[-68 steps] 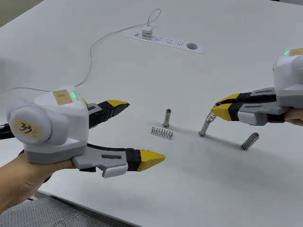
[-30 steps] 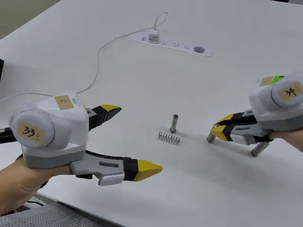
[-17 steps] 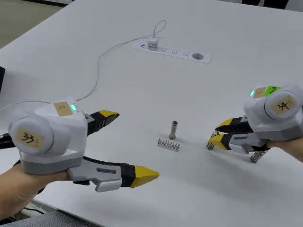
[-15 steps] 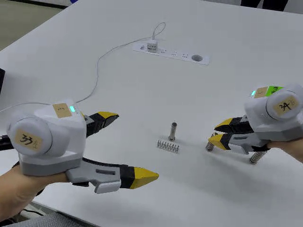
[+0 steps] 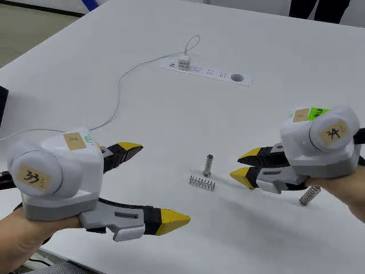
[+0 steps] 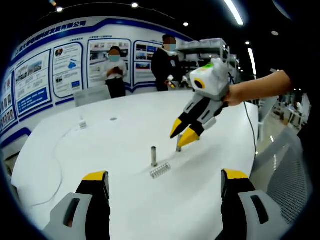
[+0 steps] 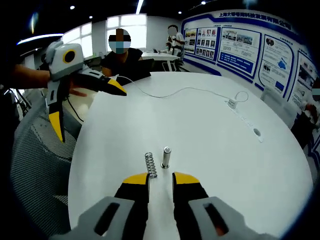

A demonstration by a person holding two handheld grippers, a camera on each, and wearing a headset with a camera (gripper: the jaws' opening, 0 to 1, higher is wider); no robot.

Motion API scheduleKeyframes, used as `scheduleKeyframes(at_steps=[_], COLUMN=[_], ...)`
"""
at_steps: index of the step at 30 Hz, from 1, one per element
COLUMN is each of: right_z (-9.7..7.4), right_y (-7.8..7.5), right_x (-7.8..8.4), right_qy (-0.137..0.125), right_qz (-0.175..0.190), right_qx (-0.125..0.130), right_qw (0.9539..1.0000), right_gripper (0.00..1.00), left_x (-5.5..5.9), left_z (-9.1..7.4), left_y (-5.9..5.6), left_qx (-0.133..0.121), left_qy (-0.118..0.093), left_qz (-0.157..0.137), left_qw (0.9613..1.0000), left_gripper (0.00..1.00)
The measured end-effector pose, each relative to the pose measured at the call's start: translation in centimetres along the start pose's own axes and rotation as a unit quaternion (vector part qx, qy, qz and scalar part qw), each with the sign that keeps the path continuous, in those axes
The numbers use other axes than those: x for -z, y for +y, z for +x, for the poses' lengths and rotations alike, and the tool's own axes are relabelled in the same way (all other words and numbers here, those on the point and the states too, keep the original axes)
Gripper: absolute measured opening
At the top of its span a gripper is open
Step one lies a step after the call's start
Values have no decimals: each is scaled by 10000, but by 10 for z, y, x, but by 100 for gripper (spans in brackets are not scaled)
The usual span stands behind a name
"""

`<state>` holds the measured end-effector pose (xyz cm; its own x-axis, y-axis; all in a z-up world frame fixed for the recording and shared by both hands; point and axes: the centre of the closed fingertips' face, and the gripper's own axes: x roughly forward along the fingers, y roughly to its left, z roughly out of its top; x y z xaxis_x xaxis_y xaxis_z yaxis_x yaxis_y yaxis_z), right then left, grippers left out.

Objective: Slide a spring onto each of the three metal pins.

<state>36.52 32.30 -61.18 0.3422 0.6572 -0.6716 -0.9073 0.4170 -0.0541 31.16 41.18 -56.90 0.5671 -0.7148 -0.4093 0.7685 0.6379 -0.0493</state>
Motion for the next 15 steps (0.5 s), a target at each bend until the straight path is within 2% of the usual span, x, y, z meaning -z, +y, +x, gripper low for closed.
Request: scheduleKeyframes(at_steps=[4,10,15], right_z=[18,42,53], right_y=[7,12,15], right_x=[1,10,16], right_qy=[97,349,483], right_qz=[-76,-124,-57], right_qx=[-160,-221,-312], right_qw=[9998,9991,9983], right_gripper=[18,18,18], left_x=[3,9,11], left_z=[-3,-2,-2], left_y=[5,7,9], left_qx=[-55,-97,-84], left_qy=[15,48,66], left_qz=[-34,-95,-105], left_qw=[10000,9999,9999], left_gripper=[94,94,94])
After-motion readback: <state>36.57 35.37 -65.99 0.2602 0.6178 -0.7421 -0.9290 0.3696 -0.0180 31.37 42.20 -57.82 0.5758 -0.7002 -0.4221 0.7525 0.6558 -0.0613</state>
